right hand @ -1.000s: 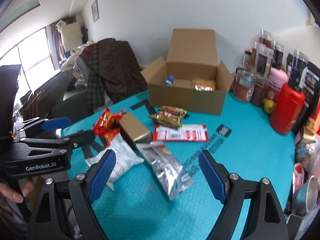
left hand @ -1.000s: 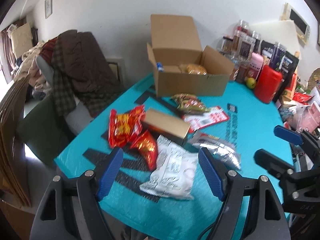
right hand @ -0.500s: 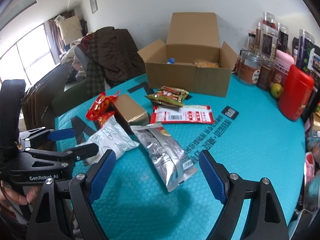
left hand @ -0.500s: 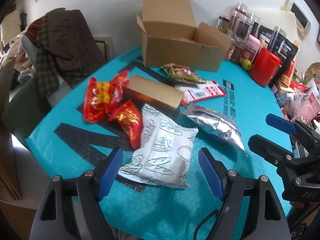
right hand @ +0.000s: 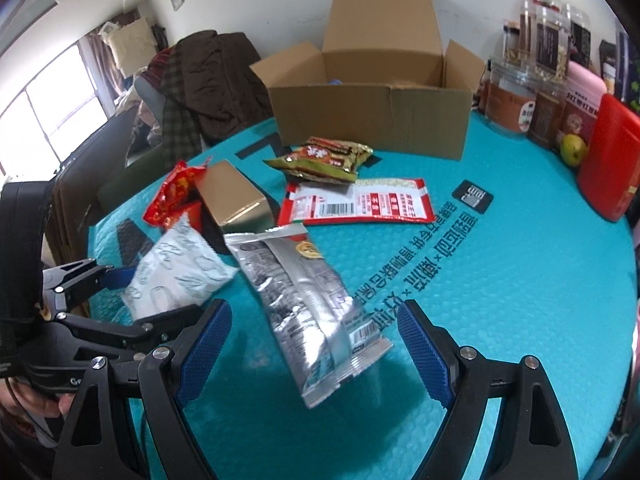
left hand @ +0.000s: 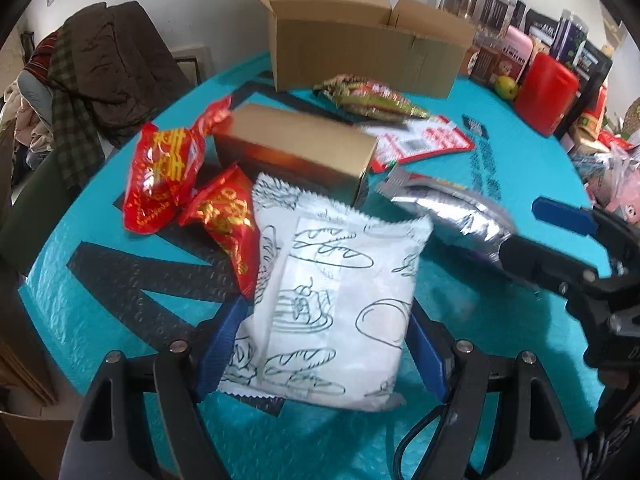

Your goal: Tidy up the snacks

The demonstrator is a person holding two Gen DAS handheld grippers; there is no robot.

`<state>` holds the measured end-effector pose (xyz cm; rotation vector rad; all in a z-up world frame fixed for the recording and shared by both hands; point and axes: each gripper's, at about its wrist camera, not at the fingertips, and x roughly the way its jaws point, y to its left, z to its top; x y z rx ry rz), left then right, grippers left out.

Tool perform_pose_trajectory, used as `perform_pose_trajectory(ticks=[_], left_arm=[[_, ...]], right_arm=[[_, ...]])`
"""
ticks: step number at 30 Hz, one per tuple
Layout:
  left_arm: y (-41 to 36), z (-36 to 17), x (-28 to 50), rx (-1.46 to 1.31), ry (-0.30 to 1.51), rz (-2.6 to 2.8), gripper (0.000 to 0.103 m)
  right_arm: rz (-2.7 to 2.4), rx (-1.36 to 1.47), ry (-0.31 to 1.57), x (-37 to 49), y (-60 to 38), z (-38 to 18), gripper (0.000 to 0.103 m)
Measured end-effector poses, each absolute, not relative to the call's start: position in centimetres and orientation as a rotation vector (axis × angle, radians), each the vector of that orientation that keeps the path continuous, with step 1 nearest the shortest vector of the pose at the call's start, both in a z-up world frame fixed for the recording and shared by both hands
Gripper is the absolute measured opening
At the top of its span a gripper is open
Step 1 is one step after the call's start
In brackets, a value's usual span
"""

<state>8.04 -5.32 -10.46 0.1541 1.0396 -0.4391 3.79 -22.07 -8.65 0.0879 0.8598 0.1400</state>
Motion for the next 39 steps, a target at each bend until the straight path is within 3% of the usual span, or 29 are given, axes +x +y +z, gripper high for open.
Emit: perform_pose_trajectory(ticks=[9,18,20,22,27,39], left_arm=[[-5.7,-10.7,7.6,0.204,0.977,-0.429,0.077],[-5.9,-10.4,7.1,0.224,0.953,-0.453,0.059],[-5.9,-10.4,7.1,0.218,0.957,-0.454,0.058],[-5.7,-10.3,7.1,0.205,0.962,-0.458,0.058],[-5.3,-10.0,6.7,0.158,0.966,-0.463,0.057],[-4.6,-8.2,4.4,0.120,0.919,-0.485,0.057]], right_arm=[[0.185,0.036,0.933,6.4,-22.0,-10.0,0.086],[0.208,0.010,0.975,7.4,-21.3,-11.5,0.086],[0.199,-0.011,0.969,7.3,-21.0,-11.7,0.081],[0.184,-0.042,0.962,7.1,-20.6,-11.6,0.063],[0.159,-0.022,0.941,6.4,-20.8,-11.3,0.045],[0.155,0.004,0.888,1.9,-20.5,-9.9,0.042]])
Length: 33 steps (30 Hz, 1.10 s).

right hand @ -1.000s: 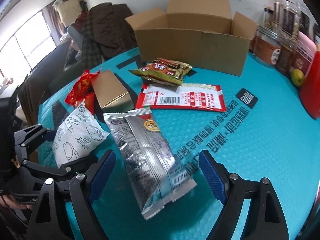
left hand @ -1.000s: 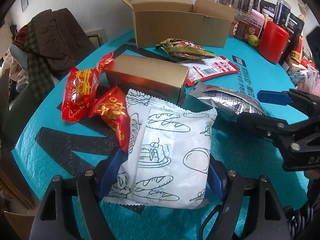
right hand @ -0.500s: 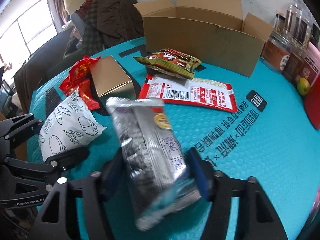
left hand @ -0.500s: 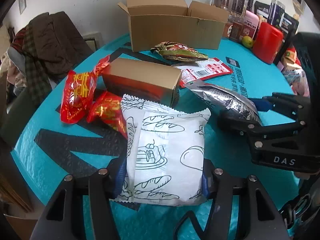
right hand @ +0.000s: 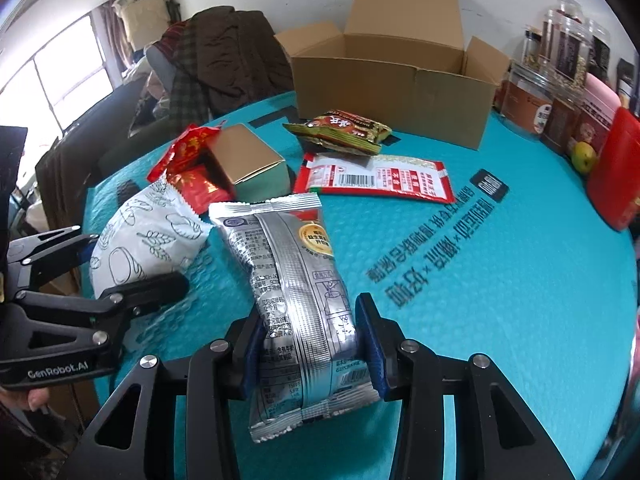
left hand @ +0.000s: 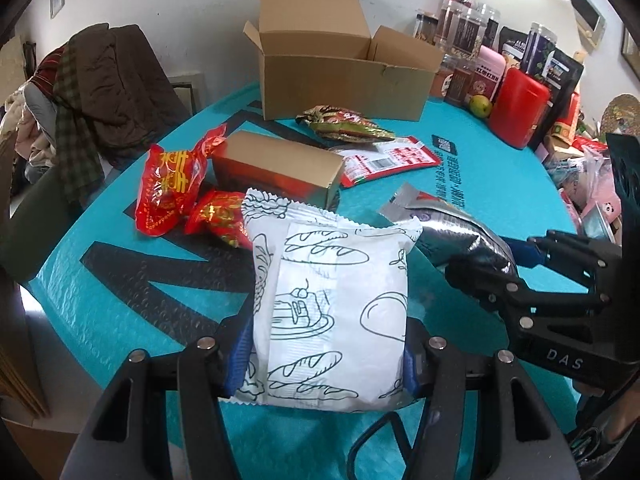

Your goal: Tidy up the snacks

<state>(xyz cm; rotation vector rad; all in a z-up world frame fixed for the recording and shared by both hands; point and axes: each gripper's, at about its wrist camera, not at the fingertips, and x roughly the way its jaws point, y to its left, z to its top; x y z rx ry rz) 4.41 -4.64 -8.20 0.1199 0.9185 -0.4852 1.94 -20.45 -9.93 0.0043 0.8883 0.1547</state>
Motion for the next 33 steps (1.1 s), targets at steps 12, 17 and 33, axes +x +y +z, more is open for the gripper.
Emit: perform_pose_trajectory(ticks=[12,17,33], left_arm=[[-3.5,-5.6,1.2,0.092,0.844,-0.479,0.057],[-3.3,-3.6,0.0,0.083,0.794,-0.467,0.057],[-4.4,2.6,2.3,0.080,0.634,-0.477,0.057]], right_arm=[[0.149,0.070,0.833,-2.3,-20.5,-8.2,0.042],[0.156,0.075,0.797,-3.6,-20.4,-6.7,0.042],[0.143,0.037,0.655,-2.8,-20.9,-0.3,0.042]])
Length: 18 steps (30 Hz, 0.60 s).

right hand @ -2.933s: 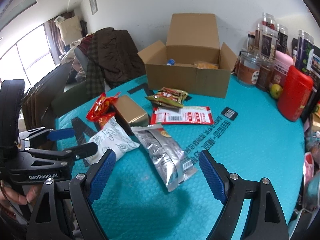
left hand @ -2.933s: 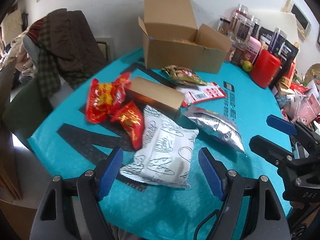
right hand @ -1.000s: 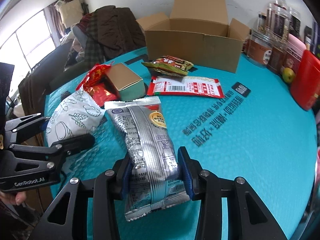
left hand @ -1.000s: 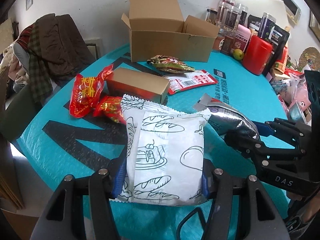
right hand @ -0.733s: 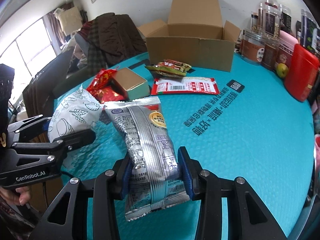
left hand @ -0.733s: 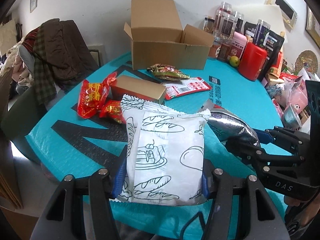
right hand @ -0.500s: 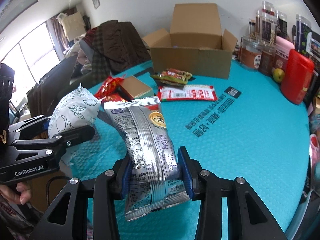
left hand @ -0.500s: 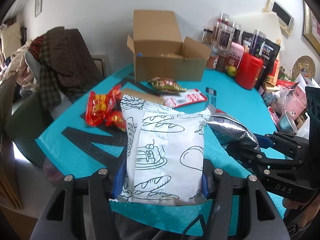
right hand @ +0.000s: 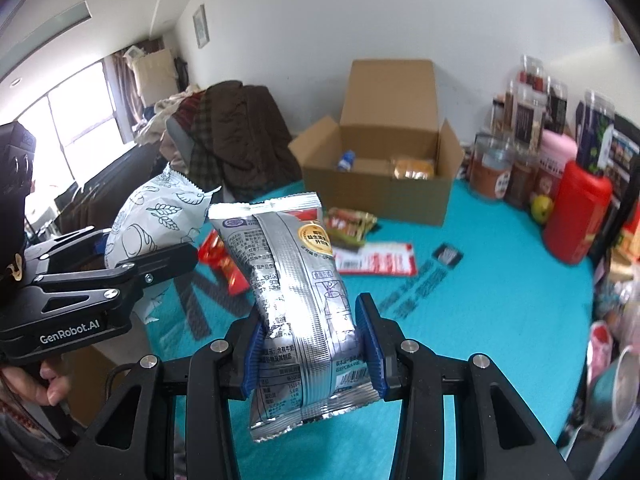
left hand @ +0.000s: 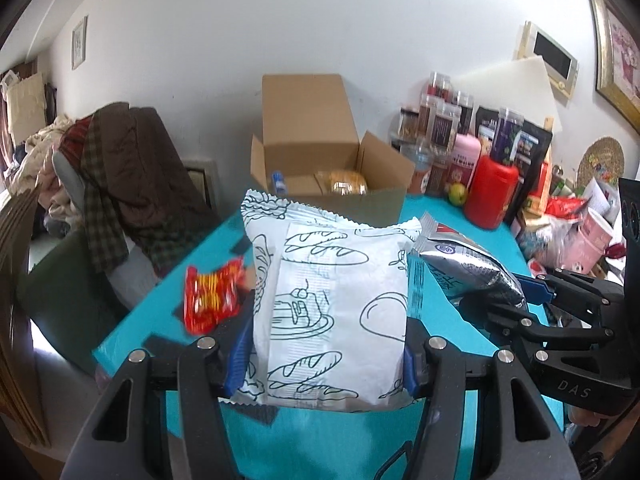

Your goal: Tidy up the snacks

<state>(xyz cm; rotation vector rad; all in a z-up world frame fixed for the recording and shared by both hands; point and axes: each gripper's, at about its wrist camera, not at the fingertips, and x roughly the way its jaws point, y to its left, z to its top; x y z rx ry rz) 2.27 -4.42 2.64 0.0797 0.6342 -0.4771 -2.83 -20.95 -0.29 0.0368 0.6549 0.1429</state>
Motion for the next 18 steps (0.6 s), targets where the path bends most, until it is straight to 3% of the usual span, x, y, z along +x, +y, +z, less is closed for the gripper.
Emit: perform_pose_trajectory(ticks=[18], left_arm=[[-8.1,8.4,13.3,0.067,0.502,-0.509,0.057]], right_arm=[[0.096,-0.009,0.550,7.3,-24.2,6.1,0.042]])
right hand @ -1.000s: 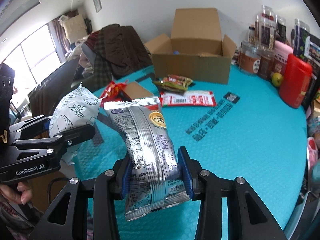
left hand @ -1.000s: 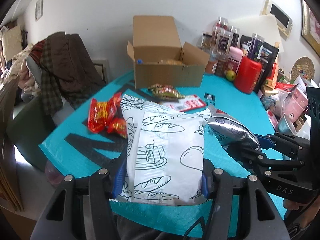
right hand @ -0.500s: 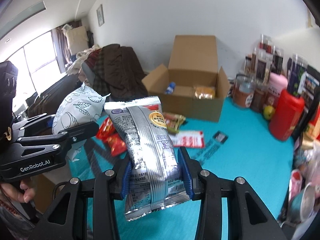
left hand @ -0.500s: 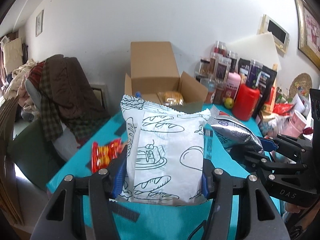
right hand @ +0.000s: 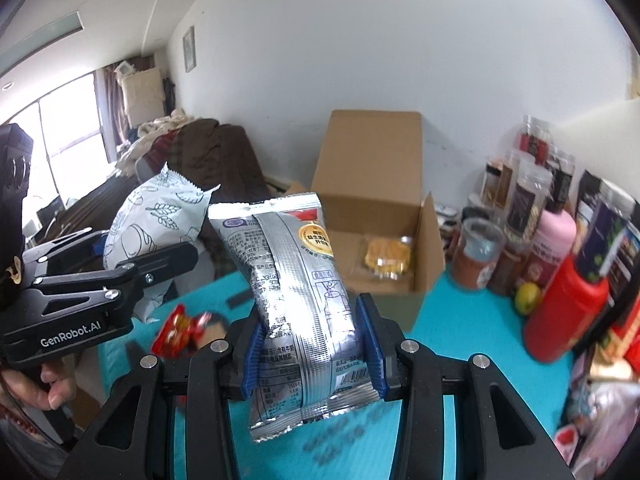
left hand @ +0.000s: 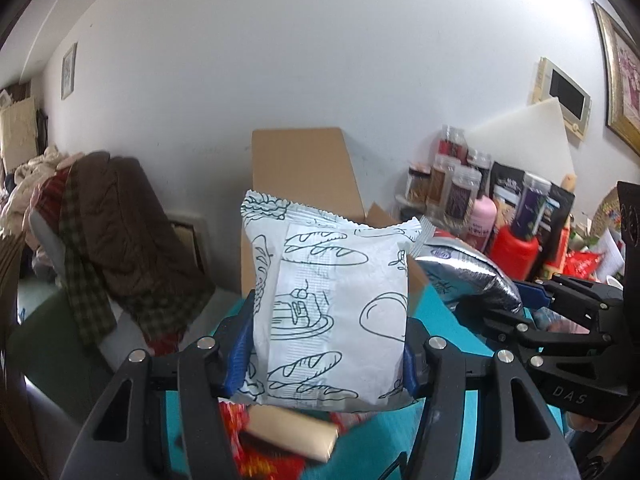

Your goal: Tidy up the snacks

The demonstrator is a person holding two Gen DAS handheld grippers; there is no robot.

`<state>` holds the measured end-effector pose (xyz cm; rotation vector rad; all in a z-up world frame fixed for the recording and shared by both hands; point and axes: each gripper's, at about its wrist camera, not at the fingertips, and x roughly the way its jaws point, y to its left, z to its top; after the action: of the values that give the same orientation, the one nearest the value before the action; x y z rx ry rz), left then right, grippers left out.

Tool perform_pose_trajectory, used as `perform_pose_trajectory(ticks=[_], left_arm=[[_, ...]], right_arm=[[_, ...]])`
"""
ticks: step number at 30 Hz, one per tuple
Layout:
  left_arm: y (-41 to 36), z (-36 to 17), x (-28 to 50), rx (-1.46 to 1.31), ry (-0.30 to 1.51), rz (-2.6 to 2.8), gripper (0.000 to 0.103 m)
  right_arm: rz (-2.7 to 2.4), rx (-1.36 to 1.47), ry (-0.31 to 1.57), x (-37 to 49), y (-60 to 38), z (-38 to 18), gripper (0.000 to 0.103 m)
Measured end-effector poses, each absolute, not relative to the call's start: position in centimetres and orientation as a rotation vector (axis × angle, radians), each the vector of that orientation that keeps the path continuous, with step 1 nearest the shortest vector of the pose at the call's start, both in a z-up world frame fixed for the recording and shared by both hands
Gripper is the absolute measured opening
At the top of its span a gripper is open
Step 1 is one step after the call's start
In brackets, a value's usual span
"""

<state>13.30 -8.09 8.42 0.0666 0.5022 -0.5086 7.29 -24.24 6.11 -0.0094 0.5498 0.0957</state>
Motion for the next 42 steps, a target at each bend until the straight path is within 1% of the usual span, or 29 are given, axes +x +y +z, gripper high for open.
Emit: perform_pose_trajectory(ticks=[10,19,27,33,38,42], left_arm=[[-9.7,10.8,21.0,0.046,0.444,-0.493,0.057],[-12.1,9.4,27.2,0.013,0.466,-0.470,0.057],[-13.3,7.1,32.2,0.023,0.502,-0.401,0.057],[-14.5,4.5,34.8,0.060,0.572,-0.374,0.057],[-15.9,1.7,36.8,0.079,0.670,-0.382,0.057],[-16.6,-0.1,37.8,0.102,0.723,-0.363,0.057]], right_arm=[[0.090,-0.035,0.491,13.9,-26.3,9.0,0.042],[0.066,-0.004,0.470,19.9,-28.9,8.7,0.042],[0.059,0.040,0.510,25.6,-30.6,6.2,0.042],[0.057,0.069,0.570,28.8,-31.7,3.3,0.042],[0.054,0.099,0.650,30.6,-32.7,0.7,0.042],[0.031,0.104,0.690,31.3,-33.2,-0.4,0.042]])
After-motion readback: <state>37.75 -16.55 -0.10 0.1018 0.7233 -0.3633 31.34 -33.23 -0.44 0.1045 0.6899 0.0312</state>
